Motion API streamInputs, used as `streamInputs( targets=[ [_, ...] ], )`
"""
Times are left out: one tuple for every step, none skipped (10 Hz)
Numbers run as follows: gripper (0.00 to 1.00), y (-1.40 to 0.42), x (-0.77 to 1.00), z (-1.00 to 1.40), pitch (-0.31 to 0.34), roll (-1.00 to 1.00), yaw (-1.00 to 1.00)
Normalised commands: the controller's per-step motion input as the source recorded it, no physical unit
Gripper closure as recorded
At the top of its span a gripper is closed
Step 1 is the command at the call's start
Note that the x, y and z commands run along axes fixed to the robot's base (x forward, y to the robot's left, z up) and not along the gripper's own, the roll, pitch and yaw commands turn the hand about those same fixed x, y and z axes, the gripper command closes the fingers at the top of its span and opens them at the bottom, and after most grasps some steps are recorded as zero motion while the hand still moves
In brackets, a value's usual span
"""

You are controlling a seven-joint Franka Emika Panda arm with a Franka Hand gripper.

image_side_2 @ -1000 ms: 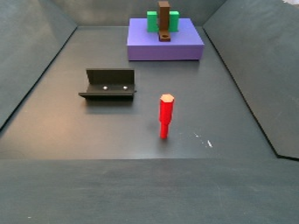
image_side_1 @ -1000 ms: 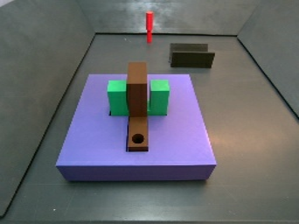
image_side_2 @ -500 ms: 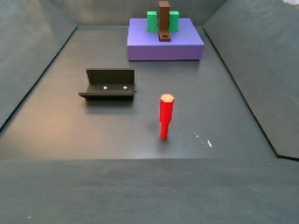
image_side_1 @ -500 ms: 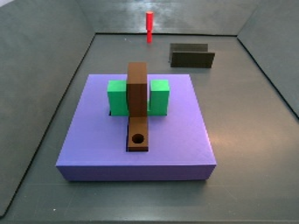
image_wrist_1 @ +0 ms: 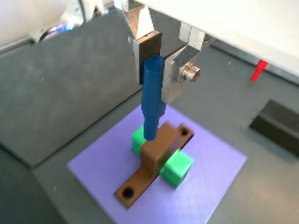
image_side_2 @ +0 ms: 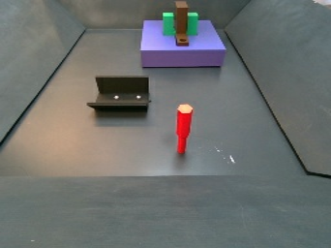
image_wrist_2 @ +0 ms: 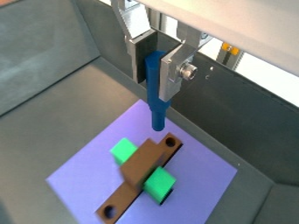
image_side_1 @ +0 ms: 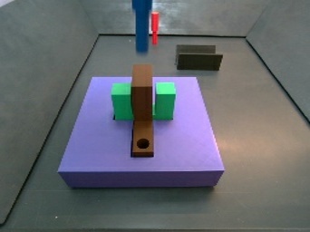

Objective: Pick up the blue object. Move up. Move to above the board. Insert the blue object.
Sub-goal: Insert the blue object.

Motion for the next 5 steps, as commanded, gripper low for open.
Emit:
streamInputs(
  targets=[
    [1.0, -0.71, 0.0, -0.51, -0.064, 0.12, 0.17],
    [1.0, -0.48, -0.01, -0.59, -0.056, 0.18, 0.19],
    [1.0, -0.39, -0.04, -0.53, -0.049, 0.25, 0.23],
    [1.0, -0.27, -0.12, -0.48, 0.0, 0.25, 0.24],
    [1.0, -0.17, -0.06, -0.41, -0.057, 0.2, 0.11]
  ],
)
